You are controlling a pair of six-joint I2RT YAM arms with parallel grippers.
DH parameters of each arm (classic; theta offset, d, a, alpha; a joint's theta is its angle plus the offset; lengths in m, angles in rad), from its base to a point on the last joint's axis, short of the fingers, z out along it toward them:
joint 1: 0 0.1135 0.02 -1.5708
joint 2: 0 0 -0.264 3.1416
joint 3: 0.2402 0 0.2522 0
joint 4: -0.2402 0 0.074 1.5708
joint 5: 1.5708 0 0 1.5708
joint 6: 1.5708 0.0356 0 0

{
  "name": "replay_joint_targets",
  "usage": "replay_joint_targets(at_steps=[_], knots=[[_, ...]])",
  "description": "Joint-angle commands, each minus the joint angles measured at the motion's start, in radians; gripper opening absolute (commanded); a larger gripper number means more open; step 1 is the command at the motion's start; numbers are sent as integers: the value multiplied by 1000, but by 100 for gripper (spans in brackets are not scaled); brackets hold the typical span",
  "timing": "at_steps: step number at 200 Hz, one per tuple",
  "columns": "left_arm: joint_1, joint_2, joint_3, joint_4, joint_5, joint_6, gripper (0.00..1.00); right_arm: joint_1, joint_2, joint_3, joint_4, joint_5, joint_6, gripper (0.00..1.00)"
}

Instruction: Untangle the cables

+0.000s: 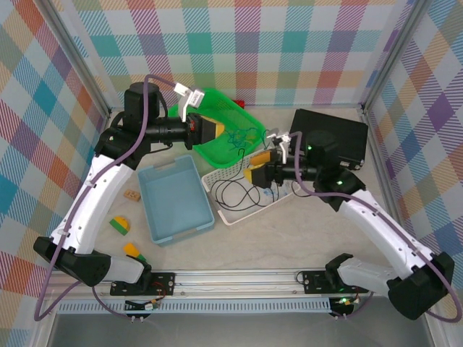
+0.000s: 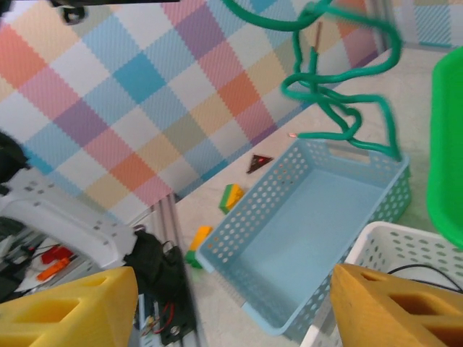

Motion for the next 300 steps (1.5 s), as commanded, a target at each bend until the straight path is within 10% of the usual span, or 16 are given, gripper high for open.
replay_joint_targets(at_steps=[1,66,189,266,300], knots=[[6,4,-16,35,19,-18,0,39,27,10,110,203,22,71],[-1,-2,-16,51,26,-29,0,82,116,31,239,358,-32,74],[-4,-39,-56,63,26,-52,0,82,231,43,512,98,-165,59],[-4,-42,-61,65,-5,-51,0,82,216,27,504,111,-185,0],[-5,-26,-41,33,-75,-35,0,80,150,-13,465,125,-160,0]])
